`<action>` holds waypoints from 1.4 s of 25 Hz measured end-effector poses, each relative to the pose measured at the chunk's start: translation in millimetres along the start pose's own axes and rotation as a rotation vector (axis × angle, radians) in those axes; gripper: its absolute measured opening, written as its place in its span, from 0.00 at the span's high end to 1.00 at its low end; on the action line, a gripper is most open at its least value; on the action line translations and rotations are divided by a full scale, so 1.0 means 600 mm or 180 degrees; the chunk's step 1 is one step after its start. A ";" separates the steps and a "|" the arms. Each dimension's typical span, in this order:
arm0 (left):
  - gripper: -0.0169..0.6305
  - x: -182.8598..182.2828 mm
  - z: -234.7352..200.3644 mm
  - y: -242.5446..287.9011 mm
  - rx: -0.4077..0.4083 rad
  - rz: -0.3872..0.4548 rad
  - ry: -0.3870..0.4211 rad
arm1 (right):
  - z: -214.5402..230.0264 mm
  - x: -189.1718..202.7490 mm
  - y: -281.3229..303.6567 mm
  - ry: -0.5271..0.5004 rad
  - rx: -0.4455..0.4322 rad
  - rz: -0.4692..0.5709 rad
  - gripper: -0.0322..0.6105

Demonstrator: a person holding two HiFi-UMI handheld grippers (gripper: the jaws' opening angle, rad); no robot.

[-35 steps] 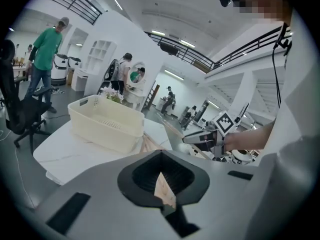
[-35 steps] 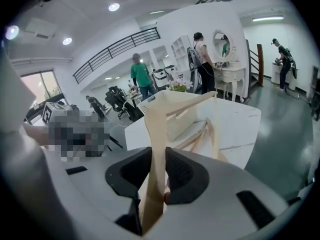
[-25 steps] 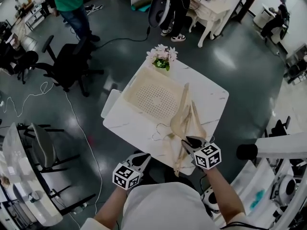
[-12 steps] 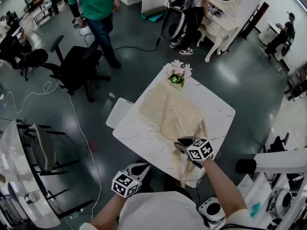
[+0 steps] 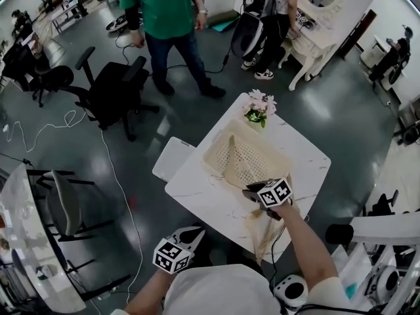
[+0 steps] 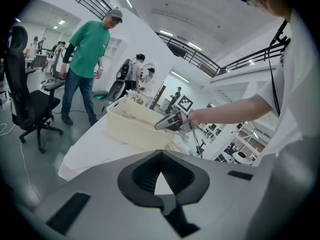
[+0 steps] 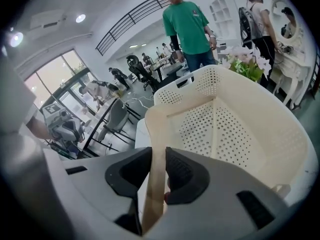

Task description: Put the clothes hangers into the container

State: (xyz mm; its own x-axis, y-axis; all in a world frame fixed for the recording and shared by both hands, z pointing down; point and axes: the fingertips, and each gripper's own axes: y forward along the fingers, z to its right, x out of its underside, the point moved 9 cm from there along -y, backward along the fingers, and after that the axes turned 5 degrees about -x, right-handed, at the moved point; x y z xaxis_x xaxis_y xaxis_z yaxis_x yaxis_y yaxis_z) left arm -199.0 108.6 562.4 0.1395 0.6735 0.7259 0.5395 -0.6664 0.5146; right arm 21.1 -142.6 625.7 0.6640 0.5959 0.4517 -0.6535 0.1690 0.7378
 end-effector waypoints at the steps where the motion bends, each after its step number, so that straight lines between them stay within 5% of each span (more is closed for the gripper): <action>1: 0.96 -0.001 -0.004 -0.002 -0.0012 -0.0002 -0.0008 | 0.006 -0.005 0.003 0.0013 -0.0029 -0.0004 0.80; 13: 0.96 0.007 -0.028 -0.018 -0.0113 -0.0041 -0.0100 | 0.044 -0.015 0.028 0.0118 -0.0203 -0.0051 0.79; 20: 0.96 0.001 -0.014 -0.003 -0.0031 -0.0050 -0.0045 | 0.024 -0.016 0.011 -0.0060 -0.0062 -0.0005 0.66; 28: 0.96 -0.016 0.008 0.008 0.0063 -0.0002 0.0095 | -0.025 -0.001 -0.058 -0.0293 0.0297 0.0371 0.66; 35: 0.96 -0.021 0.039 0.027 0.0146 0.0023 0.0205 | -0.091 0.065 -0.107 -0.0151 0.0297 0.0892 0.78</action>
State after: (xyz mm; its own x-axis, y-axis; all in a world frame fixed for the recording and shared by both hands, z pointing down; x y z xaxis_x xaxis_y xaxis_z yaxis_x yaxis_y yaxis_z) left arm -172.8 96.8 550.8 0.0907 0.6459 0.7580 0.5763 -0.6548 0.4890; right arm 68.9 -87.4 568.7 0.4801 0.5715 0.6655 -0.7789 -0.0712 0.6230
